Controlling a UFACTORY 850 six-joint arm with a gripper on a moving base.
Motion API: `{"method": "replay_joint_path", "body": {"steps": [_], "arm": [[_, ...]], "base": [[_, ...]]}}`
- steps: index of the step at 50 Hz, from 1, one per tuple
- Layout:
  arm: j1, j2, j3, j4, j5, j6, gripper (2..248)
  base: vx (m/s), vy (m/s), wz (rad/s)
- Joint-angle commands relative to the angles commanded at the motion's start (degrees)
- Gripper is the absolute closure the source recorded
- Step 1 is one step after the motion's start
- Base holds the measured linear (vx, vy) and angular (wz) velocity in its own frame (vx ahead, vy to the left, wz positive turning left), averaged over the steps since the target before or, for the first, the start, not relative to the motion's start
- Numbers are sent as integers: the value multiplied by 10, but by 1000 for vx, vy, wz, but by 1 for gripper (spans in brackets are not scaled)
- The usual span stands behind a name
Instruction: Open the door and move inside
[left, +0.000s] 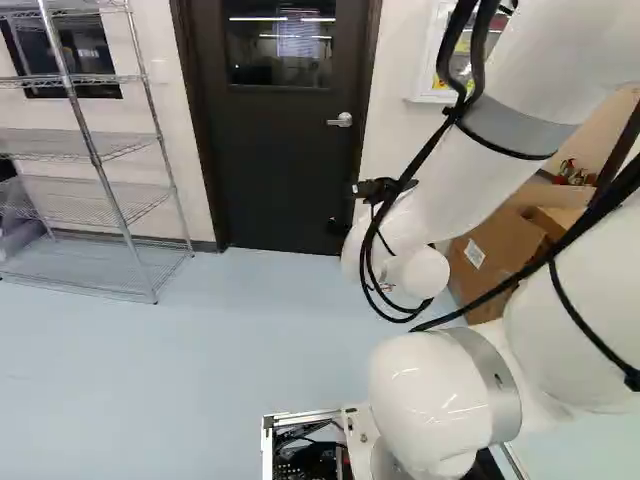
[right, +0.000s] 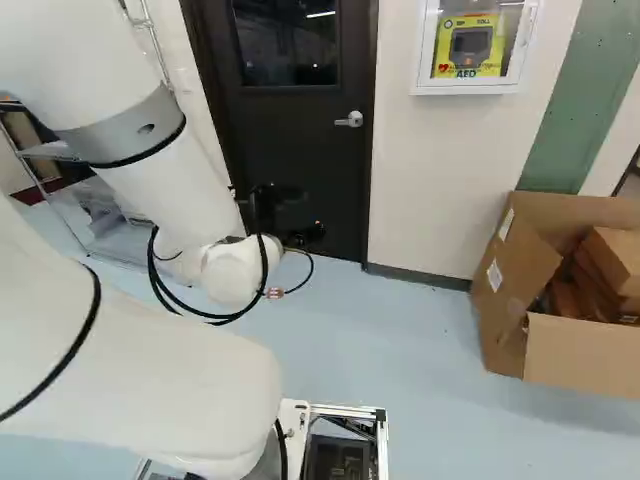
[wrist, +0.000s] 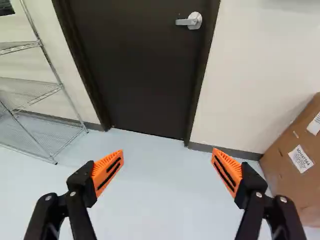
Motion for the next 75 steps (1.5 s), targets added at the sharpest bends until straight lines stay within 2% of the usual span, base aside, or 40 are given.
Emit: {"method": "replay_joint_path", "body": {"steps": [61,75], "arm": [[0,0,0,0,0,0,3],[0,0,0,0,0,0,3]], "base": [[281,67,-32],[258,68,-261]]}}
